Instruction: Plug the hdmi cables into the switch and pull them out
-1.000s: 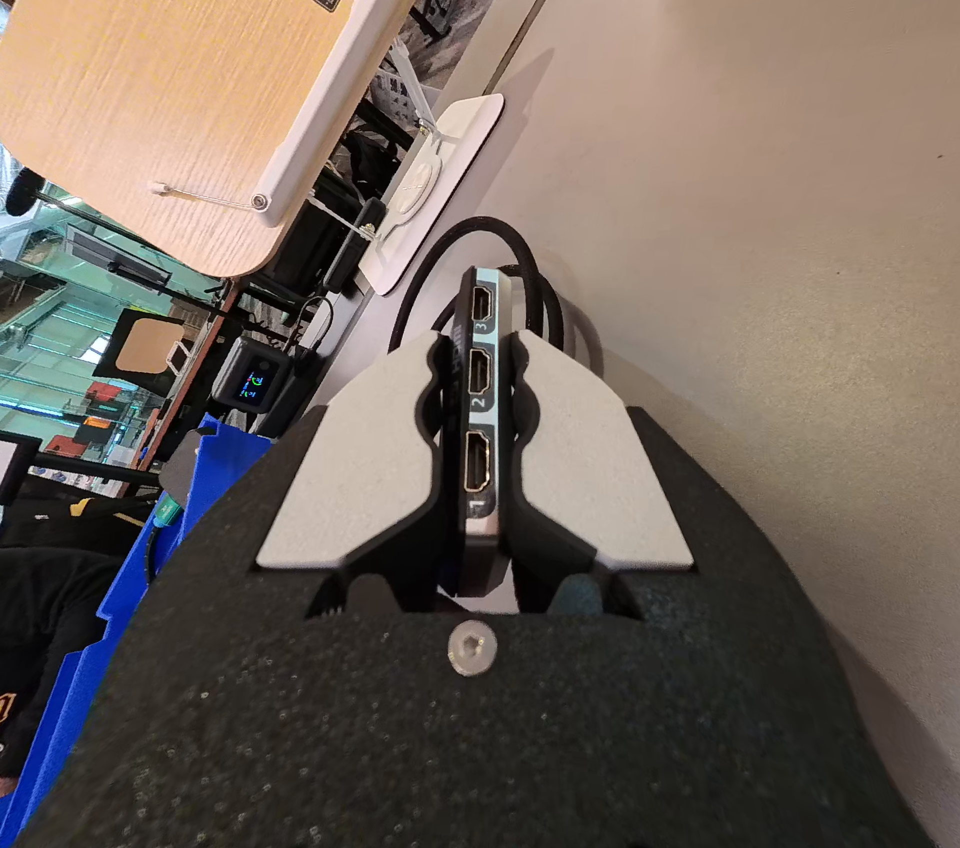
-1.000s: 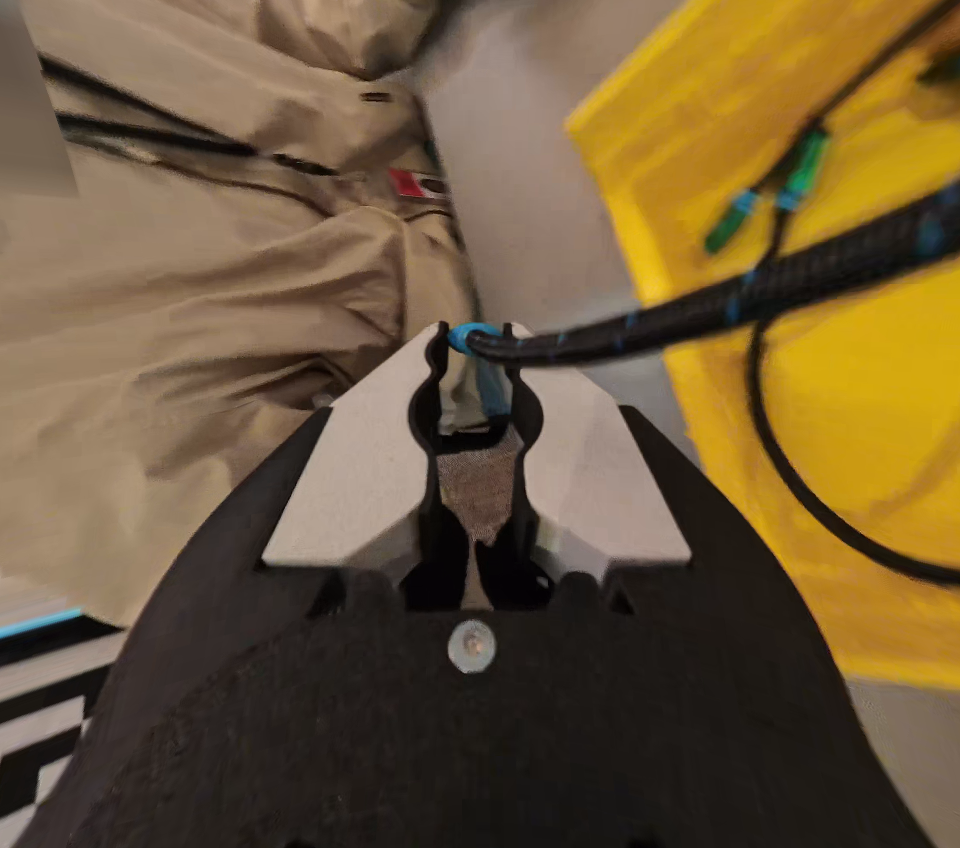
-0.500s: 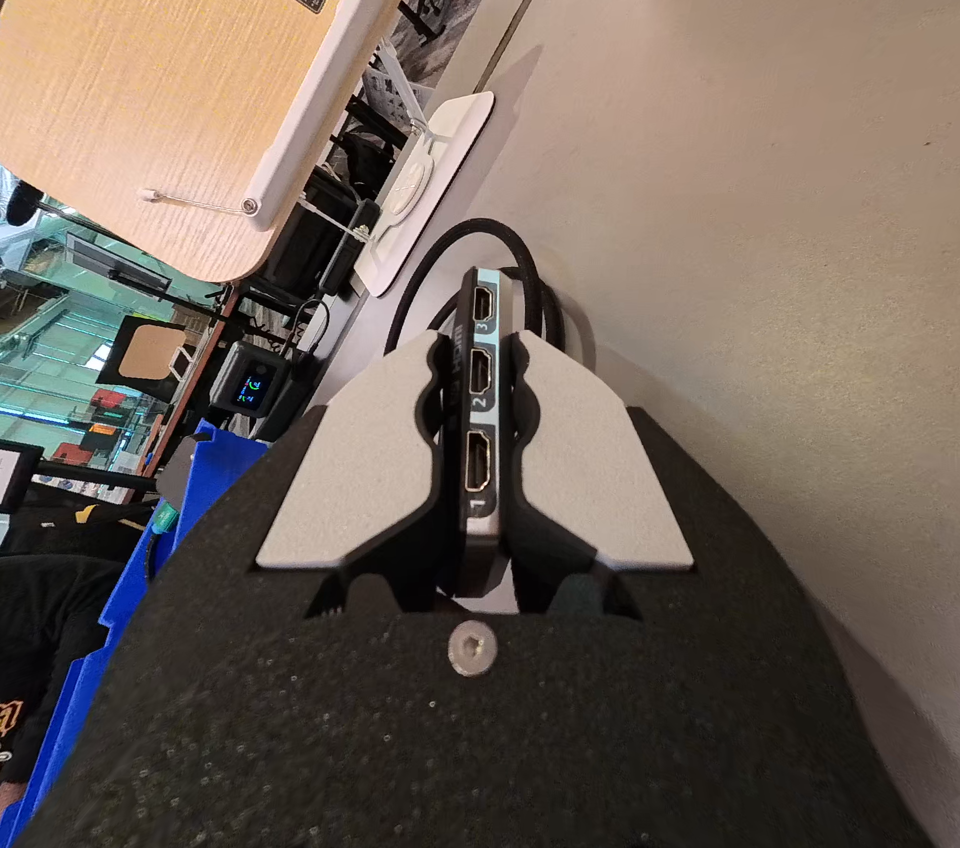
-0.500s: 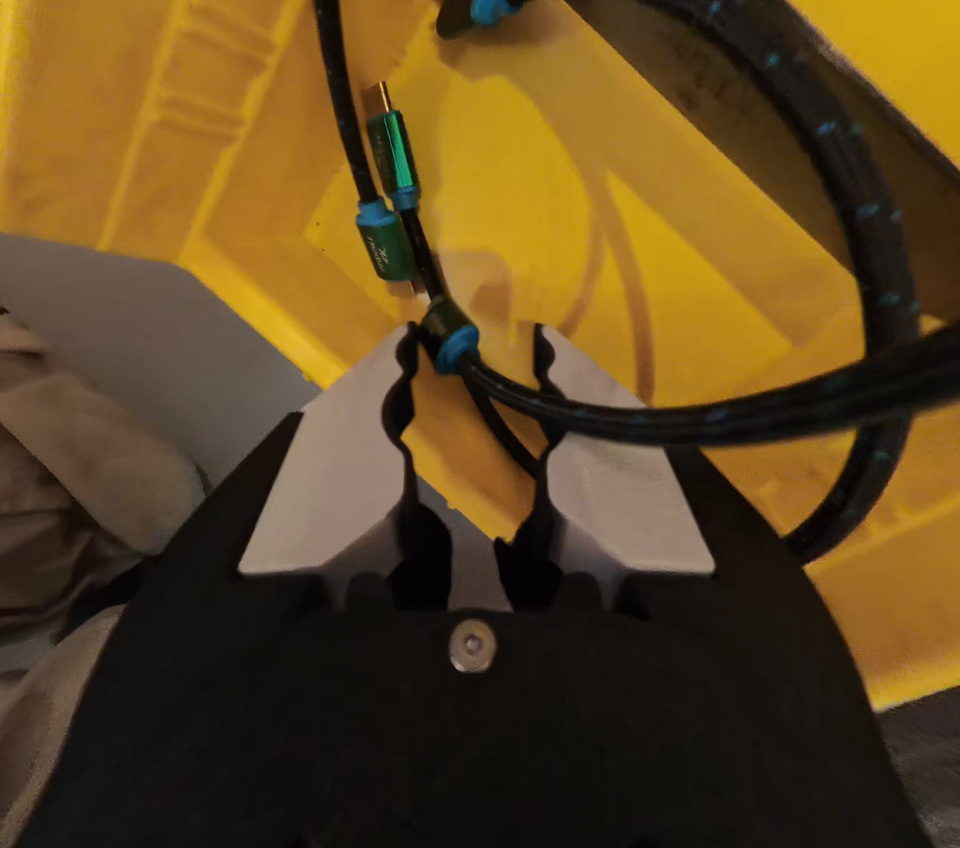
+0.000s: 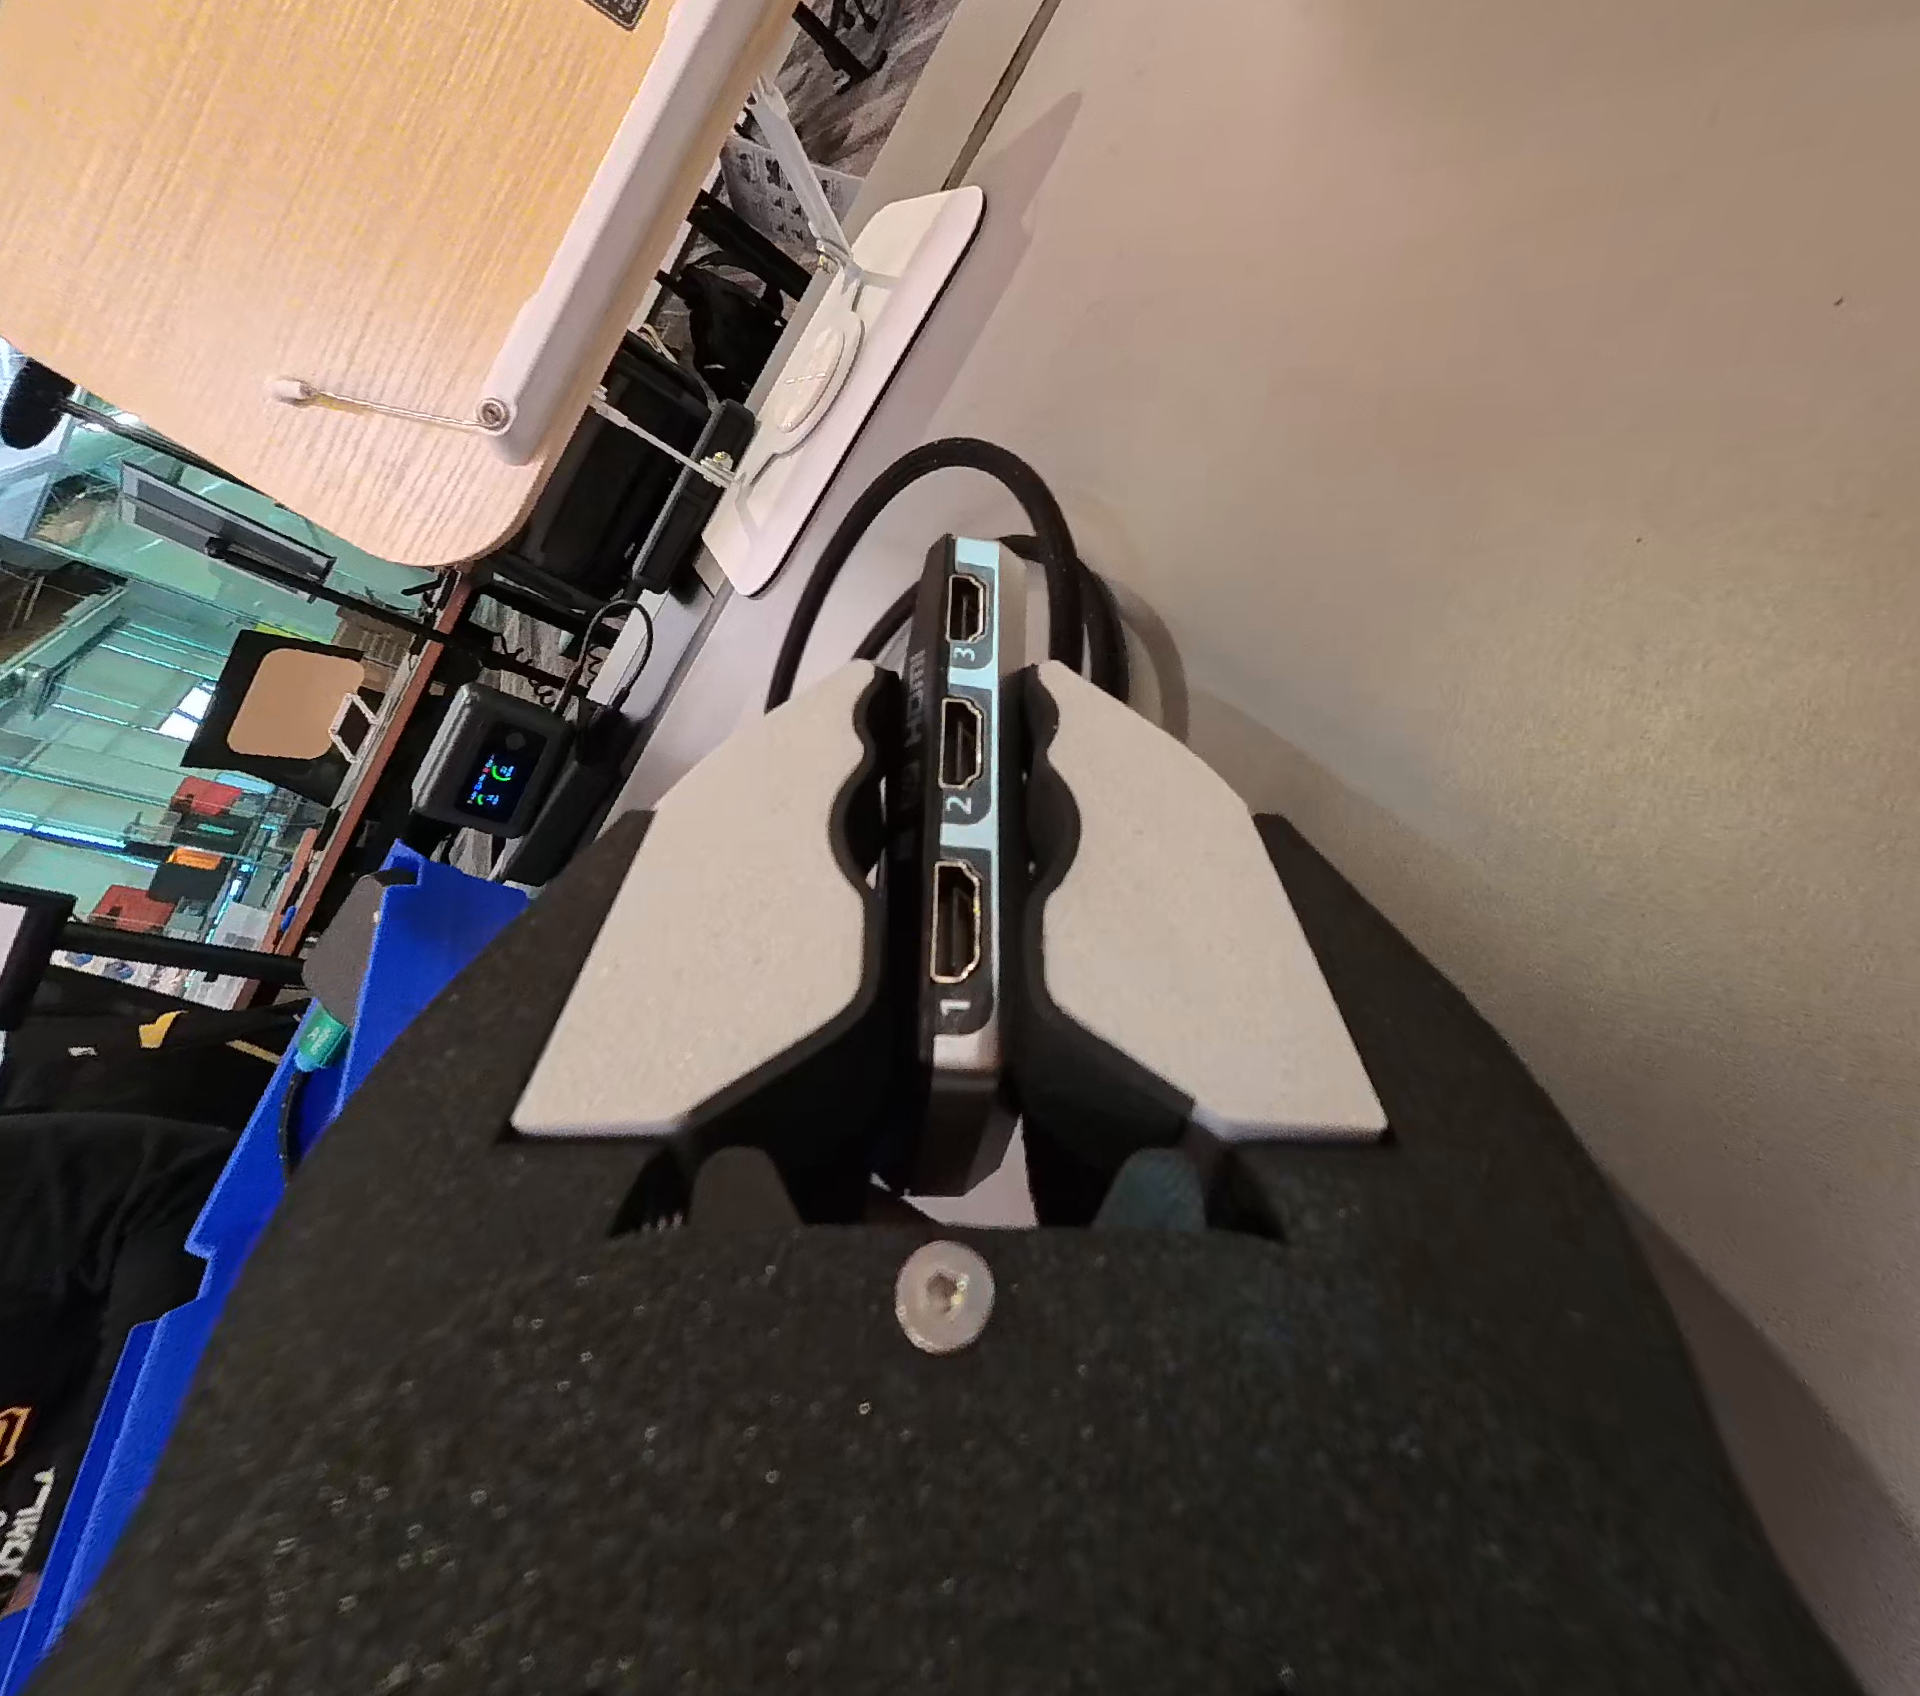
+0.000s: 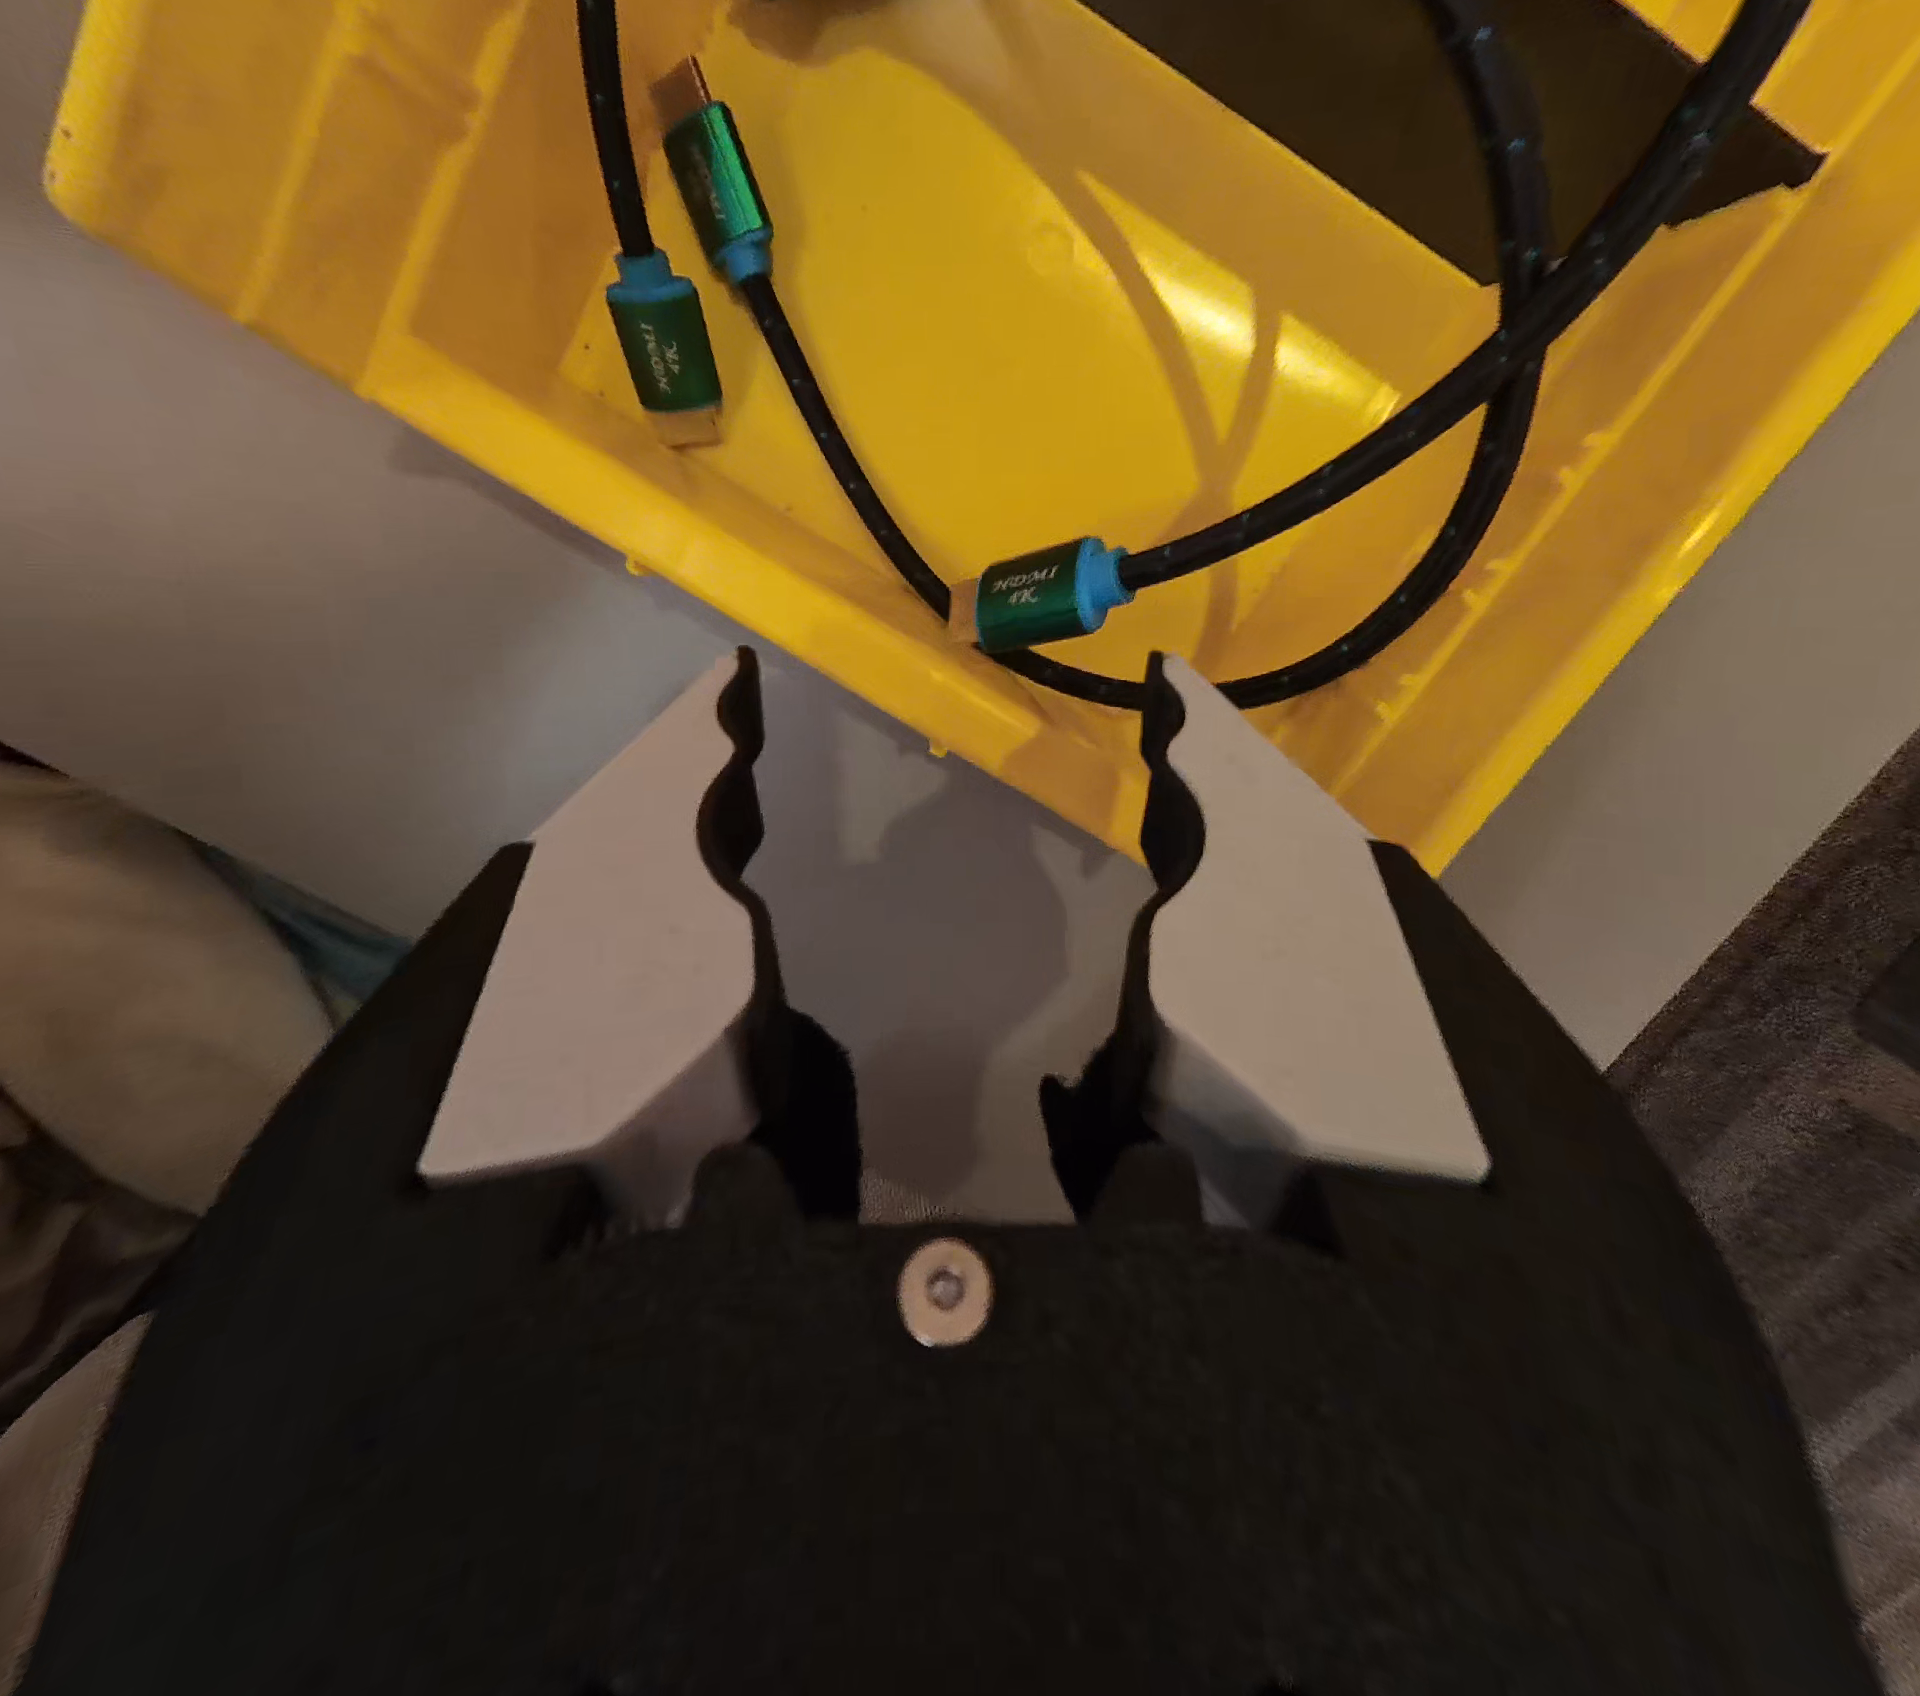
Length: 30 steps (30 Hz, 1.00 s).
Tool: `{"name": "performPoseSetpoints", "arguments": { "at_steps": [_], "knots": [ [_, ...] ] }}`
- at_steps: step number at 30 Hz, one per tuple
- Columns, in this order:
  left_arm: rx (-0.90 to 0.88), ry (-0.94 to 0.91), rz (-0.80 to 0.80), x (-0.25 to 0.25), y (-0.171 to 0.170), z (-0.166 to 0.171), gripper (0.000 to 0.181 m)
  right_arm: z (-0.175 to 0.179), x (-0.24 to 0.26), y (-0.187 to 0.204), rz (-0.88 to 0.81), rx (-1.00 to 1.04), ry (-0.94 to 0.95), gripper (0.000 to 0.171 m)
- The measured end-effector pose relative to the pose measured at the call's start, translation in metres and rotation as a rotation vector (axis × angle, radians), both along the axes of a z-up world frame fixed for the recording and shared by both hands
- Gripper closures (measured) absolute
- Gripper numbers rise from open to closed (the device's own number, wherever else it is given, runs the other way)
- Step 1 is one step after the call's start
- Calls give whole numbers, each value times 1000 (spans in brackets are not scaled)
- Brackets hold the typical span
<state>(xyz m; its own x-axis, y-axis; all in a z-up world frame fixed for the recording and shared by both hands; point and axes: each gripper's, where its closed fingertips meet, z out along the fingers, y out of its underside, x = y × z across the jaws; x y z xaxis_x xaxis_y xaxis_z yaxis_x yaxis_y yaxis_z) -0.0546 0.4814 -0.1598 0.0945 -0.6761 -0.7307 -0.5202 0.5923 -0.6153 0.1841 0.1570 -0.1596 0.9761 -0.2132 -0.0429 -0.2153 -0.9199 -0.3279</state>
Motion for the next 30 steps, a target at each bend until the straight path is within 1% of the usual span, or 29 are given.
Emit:
{"name": "performPoseSetpoints", "arguments": {
  "at_steps": [1,4,5,7,10,11,13,15,18,20,22,25,27,29,30],
  "knots": [
    [-1,-7,-1,-1,0,2,159,2,1,3,-12,13,-1,99],
    [-16,-58,-9,-3,-2,13,160,21,-12,31,1,158,27,101],
    [-28,-81,-14,-4,-2,19,160,32,-26,48,35,249,50,103],
    [-86,-127,-52,-6,-6,33,160,62,-70,86,159,496,105,108],
    [-251,-223,-186,-13,-22,65,159,102,-149,132,383,877,192,113],
    [-321,-257,-229,-17,-27,77,160,106,-172,143,461,950,203,111],
    [-503,-335,-309,-26,-35,102,160,106,-201,164,516,1029,204,111],
    [-695,-418,-384,-34,-38,126,160,103,-221,184,531,1064,259,111],
    [-955,-561,-475,-47,-34,152,163,99,-240,210,500,1058,433,105],
    [-1112,-658,-518,-53,-28,162,160,101,-255,222,492,1043,603,101],
    [-1232,-714,-560,-57,-26,165,159,101,-265,237,478,1040,678,101],
    [-1306,-713,-620,-56,-34,162,160,108,-281,255,491,1086,688,102],
    [-1302,-674,-639,-53,-41,157,159,109,-298,257,557,1056,721,109],
    [-1293,-646,-656,-52,-46,153,159,101,-305,261,572,975,732,114],
    [-1292,-633,-664,-52,-48,152,159,97,-305,262,577,946,723,124]
  ]
}}
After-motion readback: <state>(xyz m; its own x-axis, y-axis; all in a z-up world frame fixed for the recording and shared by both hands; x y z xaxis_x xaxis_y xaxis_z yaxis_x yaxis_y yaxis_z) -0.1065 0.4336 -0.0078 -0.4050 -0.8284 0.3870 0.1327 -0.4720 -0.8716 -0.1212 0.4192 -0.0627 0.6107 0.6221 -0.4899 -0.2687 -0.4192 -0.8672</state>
